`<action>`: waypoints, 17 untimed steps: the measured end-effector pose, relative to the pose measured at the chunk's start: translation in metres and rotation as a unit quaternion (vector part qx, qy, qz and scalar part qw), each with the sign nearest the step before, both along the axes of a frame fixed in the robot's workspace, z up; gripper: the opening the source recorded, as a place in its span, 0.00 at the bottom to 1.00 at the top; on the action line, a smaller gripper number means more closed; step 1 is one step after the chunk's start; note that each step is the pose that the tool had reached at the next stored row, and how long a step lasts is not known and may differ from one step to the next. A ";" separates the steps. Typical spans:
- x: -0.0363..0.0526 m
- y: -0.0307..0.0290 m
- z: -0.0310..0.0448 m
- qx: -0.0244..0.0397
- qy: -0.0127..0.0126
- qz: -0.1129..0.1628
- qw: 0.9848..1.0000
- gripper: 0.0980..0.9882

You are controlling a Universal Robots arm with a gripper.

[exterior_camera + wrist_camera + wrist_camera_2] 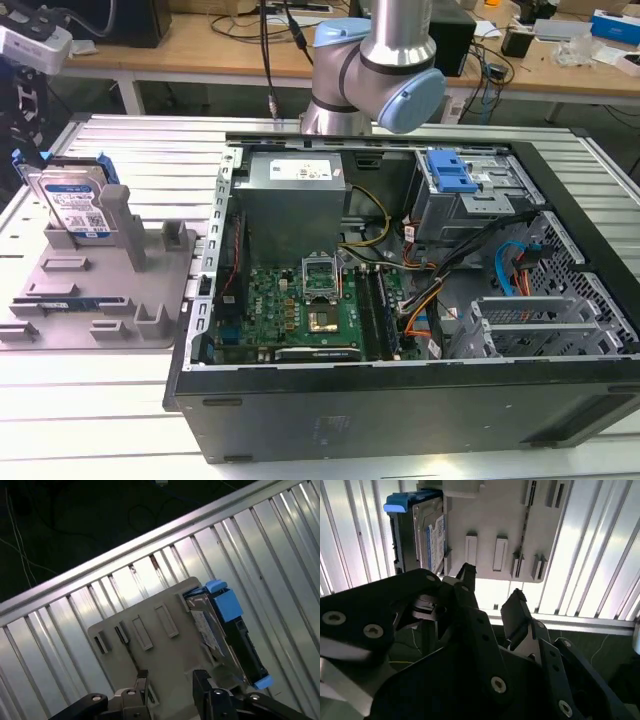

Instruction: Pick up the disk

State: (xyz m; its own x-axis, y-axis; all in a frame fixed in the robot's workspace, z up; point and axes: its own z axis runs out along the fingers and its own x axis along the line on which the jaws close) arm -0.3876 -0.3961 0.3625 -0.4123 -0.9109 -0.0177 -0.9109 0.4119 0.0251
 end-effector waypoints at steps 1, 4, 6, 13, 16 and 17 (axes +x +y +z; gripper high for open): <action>0.0000 0.0000 0.0000 0.000 0.000 0.012 1.000 0.43; 0.0000 0.0000 0.0000 0.000 0.000 0.040 0.999 0.43; 0.0000 0.0002 0.0000 0.000 0.000 0.058 0.998 0.43; 0.0000 0.0003 -0.0003 -0.004 -0.011 0.105 0.994 0.52; 0.0001 0.0015 -0.0013 -0.007 -0.026 0.122 0.992 0.52; 0.0000 0.0031 -0.0018 -0.007 -0.026 0.125 0.992 0.52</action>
